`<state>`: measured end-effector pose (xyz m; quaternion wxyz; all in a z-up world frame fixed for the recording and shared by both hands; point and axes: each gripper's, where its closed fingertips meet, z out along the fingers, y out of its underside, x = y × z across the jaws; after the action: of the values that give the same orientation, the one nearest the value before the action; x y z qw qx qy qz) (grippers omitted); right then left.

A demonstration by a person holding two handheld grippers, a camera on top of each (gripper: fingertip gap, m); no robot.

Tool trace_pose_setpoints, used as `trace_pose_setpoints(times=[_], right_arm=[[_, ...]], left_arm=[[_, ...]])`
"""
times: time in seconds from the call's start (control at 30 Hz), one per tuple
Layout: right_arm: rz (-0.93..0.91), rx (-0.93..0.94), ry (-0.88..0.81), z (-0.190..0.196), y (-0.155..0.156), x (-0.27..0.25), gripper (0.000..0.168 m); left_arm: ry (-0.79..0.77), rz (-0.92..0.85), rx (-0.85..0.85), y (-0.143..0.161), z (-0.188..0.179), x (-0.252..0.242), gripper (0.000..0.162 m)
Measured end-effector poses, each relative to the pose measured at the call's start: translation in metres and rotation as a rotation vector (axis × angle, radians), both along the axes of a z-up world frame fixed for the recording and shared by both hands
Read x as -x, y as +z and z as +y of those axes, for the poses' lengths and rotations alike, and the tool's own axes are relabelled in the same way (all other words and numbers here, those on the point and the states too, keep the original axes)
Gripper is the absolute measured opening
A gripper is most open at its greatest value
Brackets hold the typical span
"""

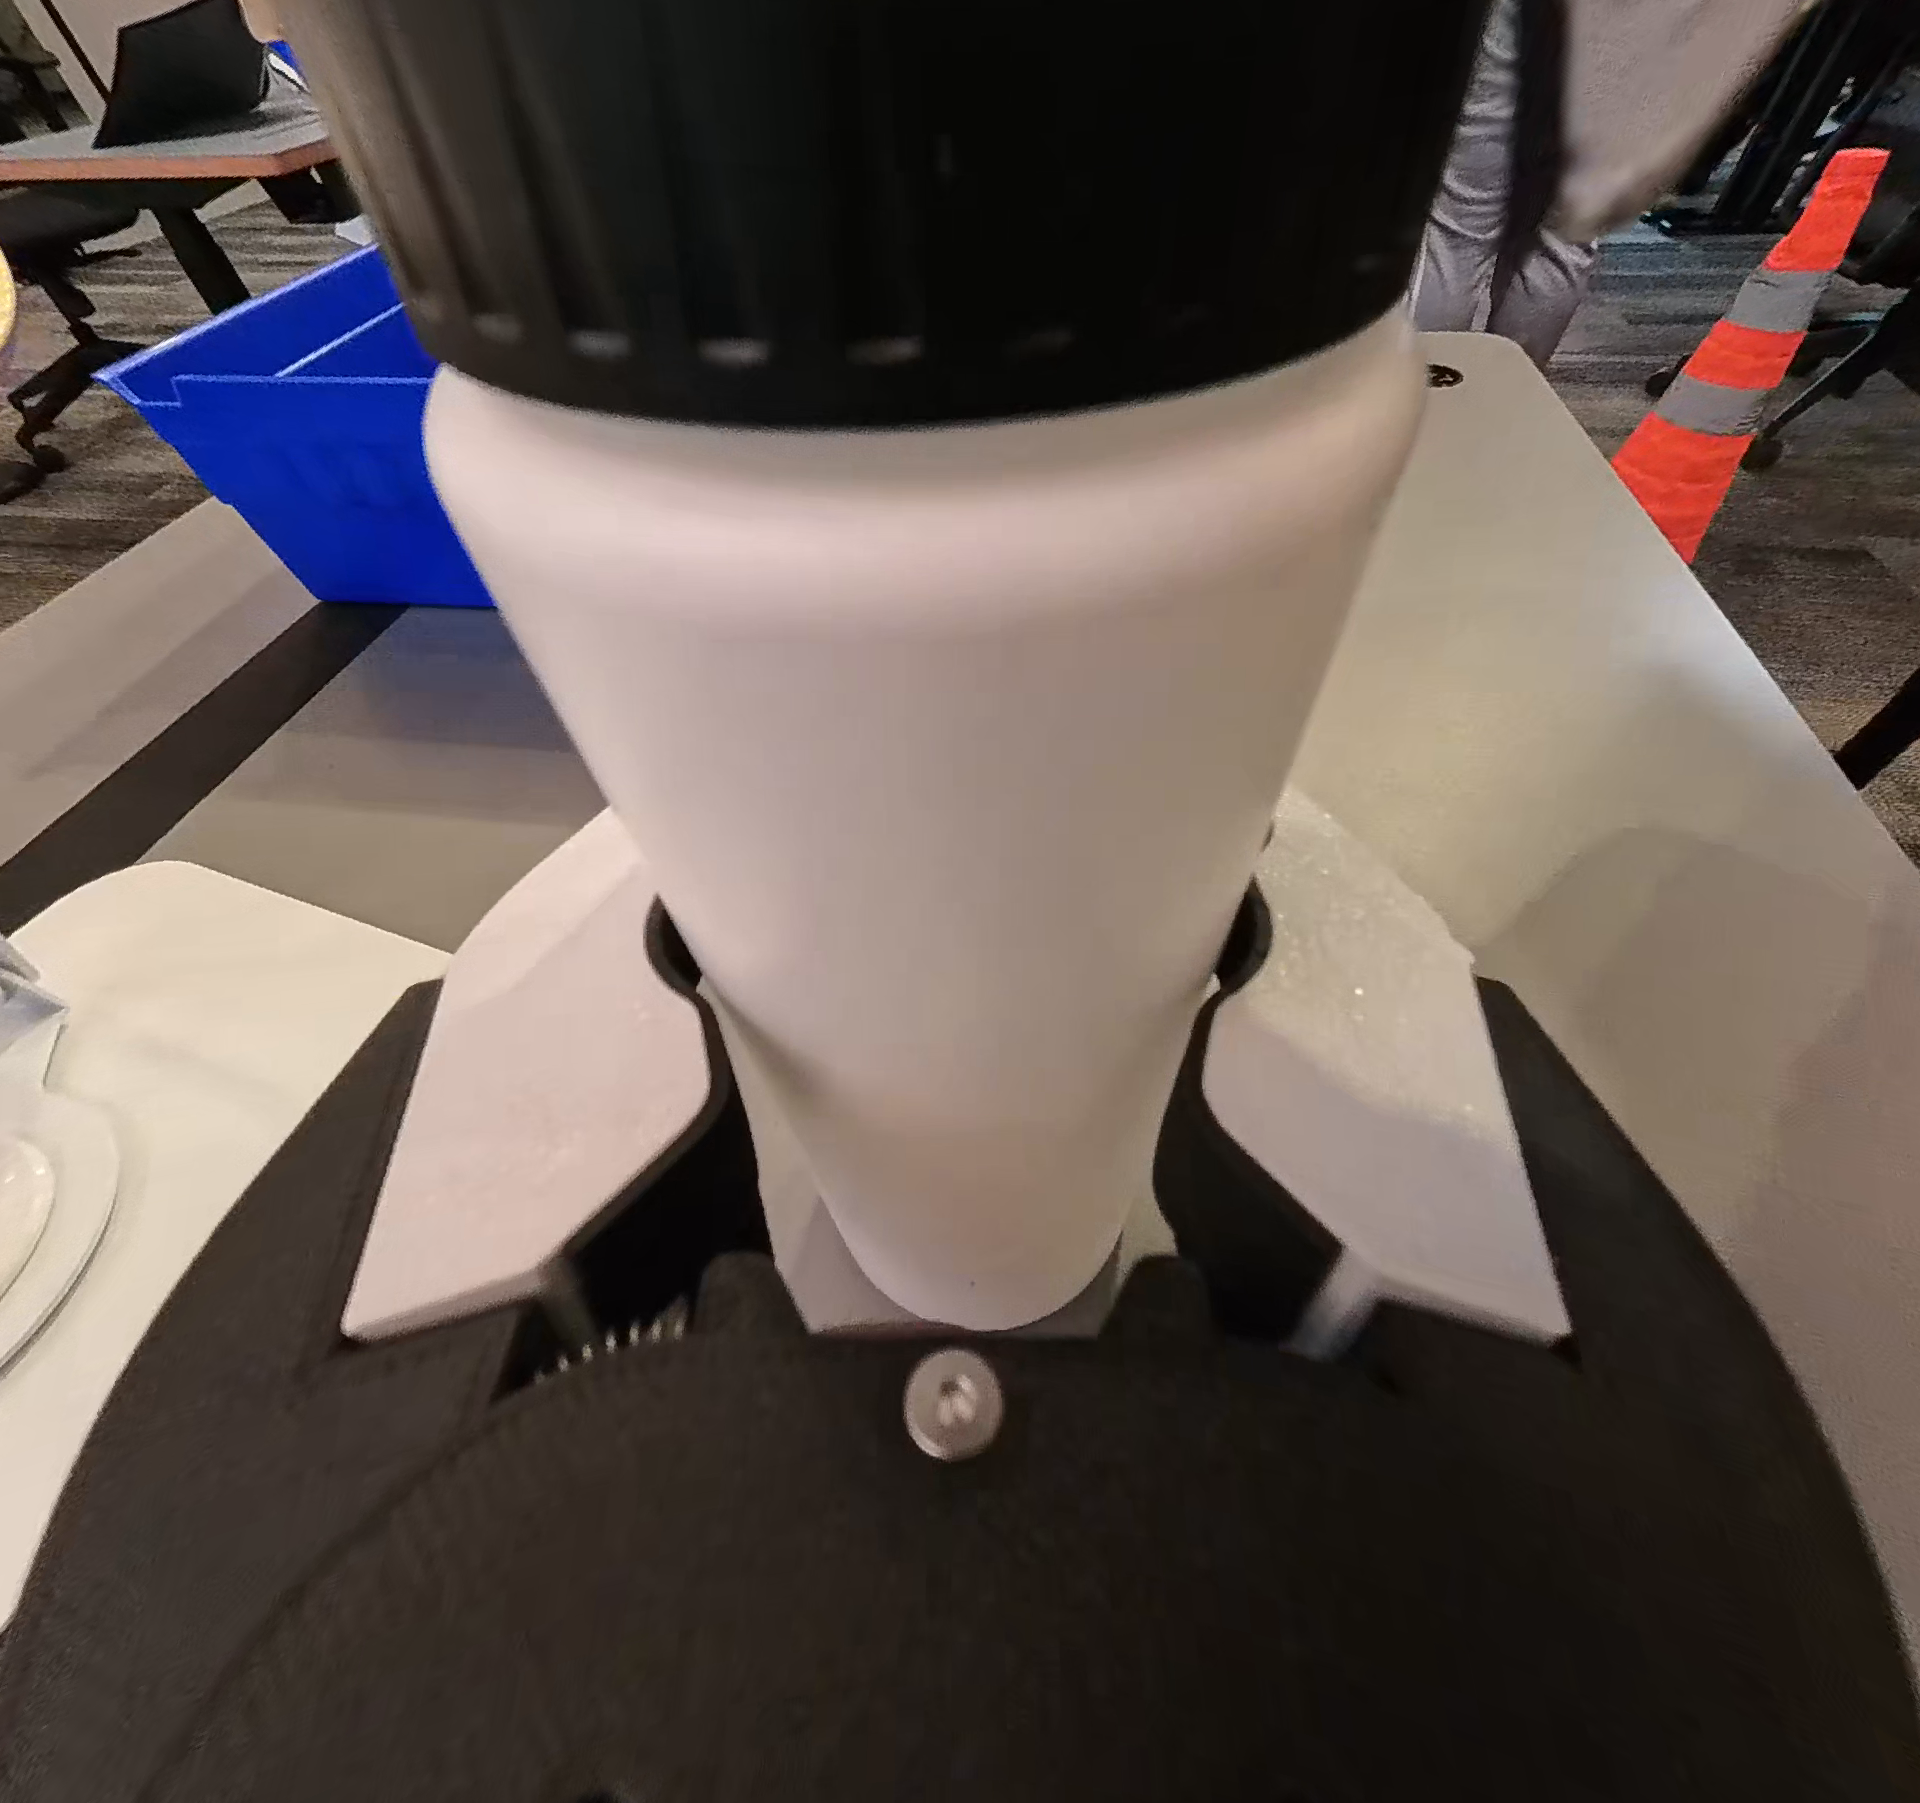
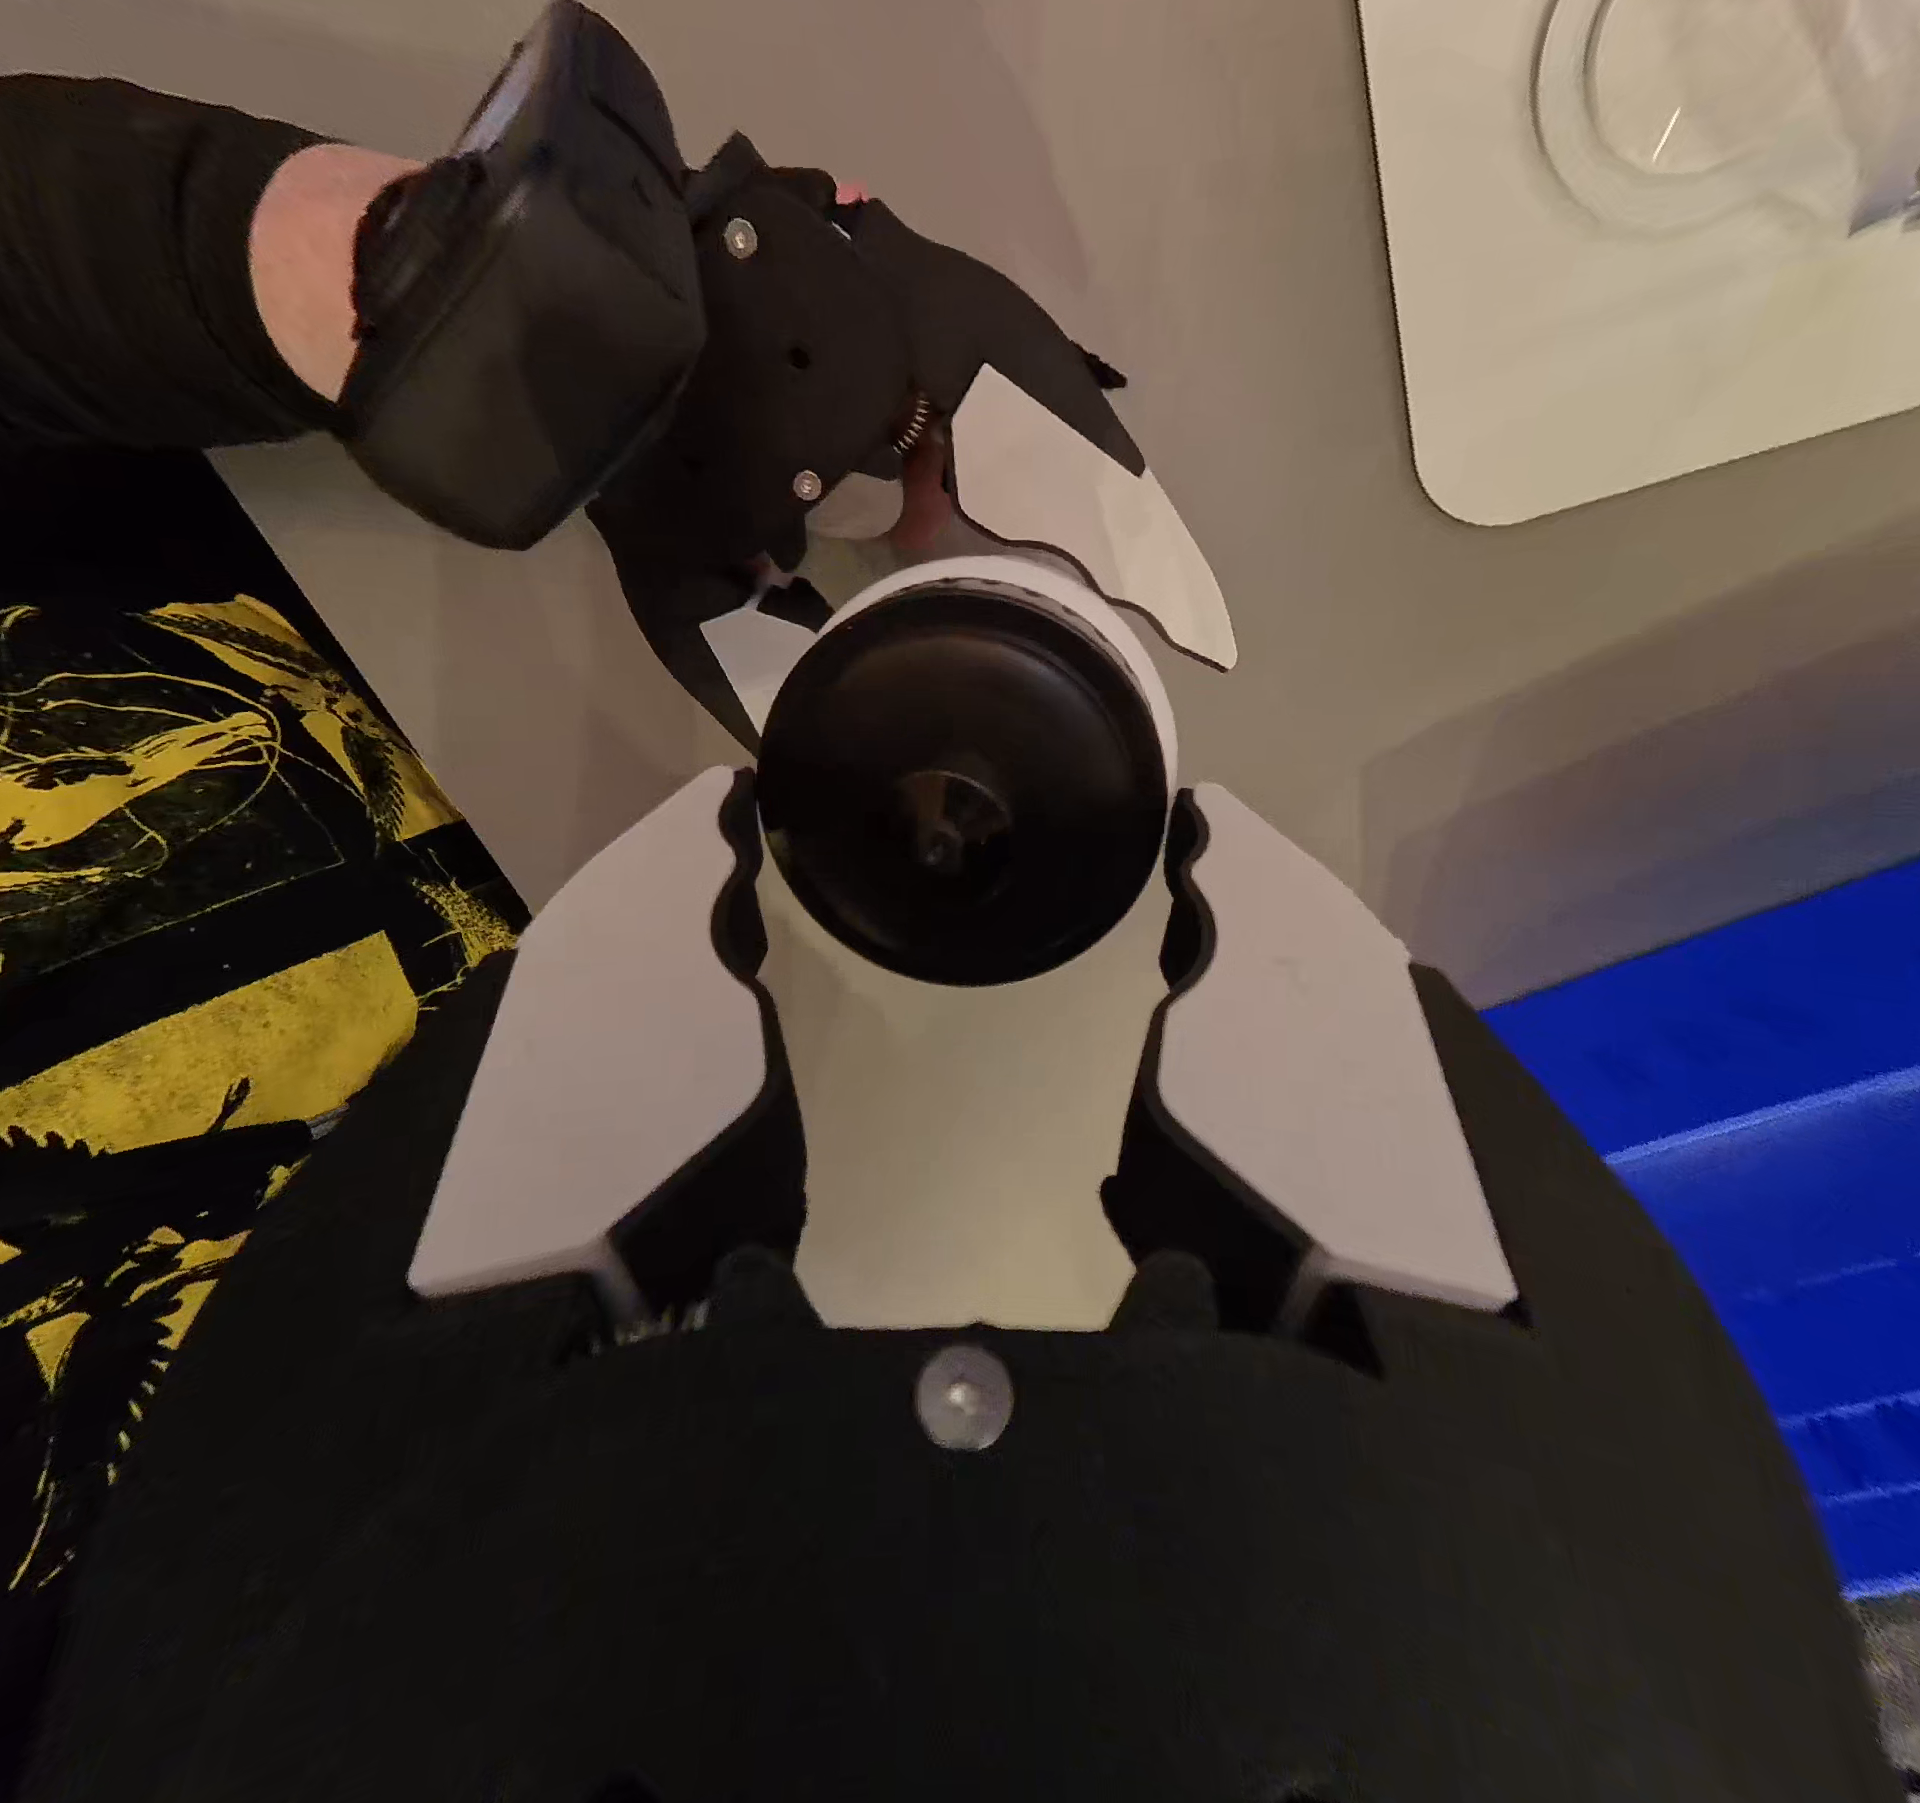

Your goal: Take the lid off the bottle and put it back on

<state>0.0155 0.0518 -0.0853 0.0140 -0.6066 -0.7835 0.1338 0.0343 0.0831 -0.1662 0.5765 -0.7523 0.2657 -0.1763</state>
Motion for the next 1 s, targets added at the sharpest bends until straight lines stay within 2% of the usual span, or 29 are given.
trace_pose_setpoints(times=[0.3,0.57,0.67,0.87,0.93,1.0], right_arm=[[-0.059,-0.03,0.014,-0.001,0.0,0.004,0.074],[-0.112,-0.051,0.198,-0.001,-0.001,0.003,0.073],[-0.152,-0.083,0.333,0.001,-0.001,0.0,0.073],[-0.224,-0.227,0.875,0.007,0.0,-0.002,0.073],[-0.281,-0.293,0.963,0.009,0.0,-0.002,0.073],[-0.328,-0.338,0.968,0.01,0.001,-0.003,0.073]], left_arm=[[-0.003,-0.009,0.0,0.0,-0.001,0.0,0.098],[-0.009,-0.008,0.003,0.0,0.0,0.001,0.095],[-0.014,-0.004,0.001,0.0,0.0,0.0,0.095],[-0.022,-0.01,-0.002,0.0,0.0,-0.001,0.095],[-0.022,-0.009,-0.001,0.0,0.0,-0.002,0.095],[-0.022,-0.011,-0.002,0.0,0.0,-0.002,0.095]])
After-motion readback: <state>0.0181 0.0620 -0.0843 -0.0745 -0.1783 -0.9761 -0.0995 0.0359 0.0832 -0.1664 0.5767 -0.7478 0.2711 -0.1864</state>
